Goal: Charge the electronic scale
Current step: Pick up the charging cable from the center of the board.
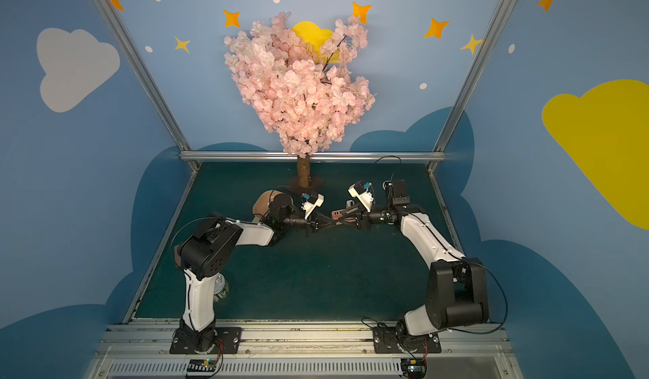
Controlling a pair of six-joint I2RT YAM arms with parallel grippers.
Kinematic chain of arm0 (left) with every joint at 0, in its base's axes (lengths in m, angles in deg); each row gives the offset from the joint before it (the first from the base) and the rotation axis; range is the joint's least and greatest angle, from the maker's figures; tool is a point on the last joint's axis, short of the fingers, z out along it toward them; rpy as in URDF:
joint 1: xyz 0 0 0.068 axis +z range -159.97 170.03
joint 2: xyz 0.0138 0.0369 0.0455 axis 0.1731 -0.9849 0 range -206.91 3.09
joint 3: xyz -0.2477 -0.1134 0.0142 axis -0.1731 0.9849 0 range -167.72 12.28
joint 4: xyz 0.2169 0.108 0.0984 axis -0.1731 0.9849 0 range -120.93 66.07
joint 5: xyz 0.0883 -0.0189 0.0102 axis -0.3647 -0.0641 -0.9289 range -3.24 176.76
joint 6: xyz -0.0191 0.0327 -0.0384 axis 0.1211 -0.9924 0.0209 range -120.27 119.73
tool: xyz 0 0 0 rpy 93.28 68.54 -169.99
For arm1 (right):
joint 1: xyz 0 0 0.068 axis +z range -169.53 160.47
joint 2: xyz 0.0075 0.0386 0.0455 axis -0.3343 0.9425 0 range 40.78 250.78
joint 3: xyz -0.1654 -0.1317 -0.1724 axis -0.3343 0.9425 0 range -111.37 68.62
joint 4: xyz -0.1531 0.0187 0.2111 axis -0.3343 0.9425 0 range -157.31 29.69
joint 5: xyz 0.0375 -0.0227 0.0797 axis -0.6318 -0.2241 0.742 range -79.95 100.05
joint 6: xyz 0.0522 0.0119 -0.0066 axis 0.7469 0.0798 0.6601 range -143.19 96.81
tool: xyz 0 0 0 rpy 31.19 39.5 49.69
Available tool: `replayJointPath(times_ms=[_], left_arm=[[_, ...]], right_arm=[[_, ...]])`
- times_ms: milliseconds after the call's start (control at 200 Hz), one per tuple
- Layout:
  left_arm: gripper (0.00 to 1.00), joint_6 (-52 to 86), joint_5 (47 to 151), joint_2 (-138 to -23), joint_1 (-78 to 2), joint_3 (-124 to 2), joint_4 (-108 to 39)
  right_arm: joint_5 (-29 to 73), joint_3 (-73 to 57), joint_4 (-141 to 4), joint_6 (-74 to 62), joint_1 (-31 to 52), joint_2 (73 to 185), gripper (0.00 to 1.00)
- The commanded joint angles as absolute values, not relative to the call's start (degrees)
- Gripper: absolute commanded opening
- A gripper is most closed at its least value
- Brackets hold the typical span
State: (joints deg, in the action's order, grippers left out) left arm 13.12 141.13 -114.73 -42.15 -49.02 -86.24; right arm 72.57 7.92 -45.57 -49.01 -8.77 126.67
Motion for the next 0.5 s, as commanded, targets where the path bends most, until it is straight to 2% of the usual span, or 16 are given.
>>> replayJointPath(times_ms=[0, 140, 491], left_arm=[[0.09, 11.63, 142.39, -113.9, -42.22, -50.59, -84.54], [0.09, 11.68, 142.82, -114.08, -42.49, -51.54, -84.48], [0.09, 11.9, 143.7, -113.73, -42.92, -52.64, -83.87]], right_arm=[[73.62, 6.54, -41.24, -51.78, -8.67, 128.07, 0.39], [73.41, 5.7, -40.43, -52.21, -9.15, 129.54, 0.34], [73.42, 4.61, -39.89, -52.43, -9.38, 131.5, 0.36]])
